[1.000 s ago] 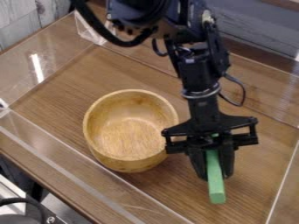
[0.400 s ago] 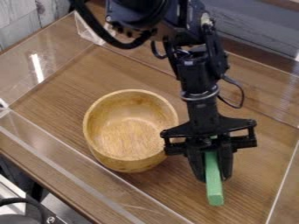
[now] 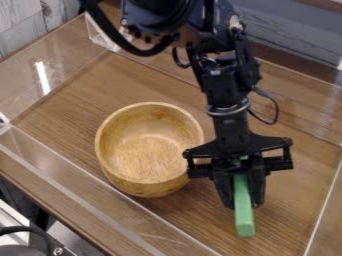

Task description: Remove the green block from inside the brown bowl and put it on the table

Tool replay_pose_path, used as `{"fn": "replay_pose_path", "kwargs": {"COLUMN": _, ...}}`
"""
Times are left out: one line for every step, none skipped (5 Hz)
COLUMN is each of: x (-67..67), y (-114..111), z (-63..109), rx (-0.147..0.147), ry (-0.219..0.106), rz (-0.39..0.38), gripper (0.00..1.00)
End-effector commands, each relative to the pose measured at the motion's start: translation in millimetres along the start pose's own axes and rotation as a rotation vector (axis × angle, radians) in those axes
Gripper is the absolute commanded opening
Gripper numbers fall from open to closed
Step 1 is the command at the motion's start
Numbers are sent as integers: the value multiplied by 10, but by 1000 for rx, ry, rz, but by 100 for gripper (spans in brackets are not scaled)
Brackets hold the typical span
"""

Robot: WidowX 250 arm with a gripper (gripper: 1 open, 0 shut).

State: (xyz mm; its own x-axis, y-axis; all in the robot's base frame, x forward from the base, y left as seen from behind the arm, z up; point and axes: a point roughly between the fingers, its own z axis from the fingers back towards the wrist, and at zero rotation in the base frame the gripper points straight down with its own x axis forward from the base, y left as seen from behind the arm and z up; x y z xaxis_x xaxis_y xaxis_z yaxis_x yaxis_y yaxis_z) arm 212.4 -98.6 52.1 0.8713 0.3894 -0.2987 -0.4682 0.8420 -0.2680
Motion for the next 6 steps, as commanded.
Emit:
{"fn": "replay_pose_path", "kwargs": {"x": 32, "y": -38, "z": 69, "rx": -24, "ry": -17, "rz": -4, "gripper": 0}}
{"fn": "replay_pose_path", "kwargs": {"x": 32, "y": -33, "z": 65, "rx": -23, "ry": -13, "rz": -5, "gripper": 0}}
{"fn": "replay_pose_path", "kwargs": {"x": 34, "y": -28, "z": 59, "rx": -23, "ry": -9, "rz": -8, "gripper": 0}}
{"fn": "replay_pose_path", "kwargs": {"x": 34, "y": -24, "z": 59, "rx": -23, "ry": -5, "rz": -8, "gripper": 0}}
{"fn": "replay_pose_path", "kwargs": {"x": 33, "y": -20, "z": 58, "rx": -22, "ry": 0, "rz": -9, "gripper": 0}}
{"fn": "replay_pose_path", "kwargs": {"x": 32, "y": -18, "z": 65, "rx": -22, "ry": 4, "rz": -11, "gripper": 0}}
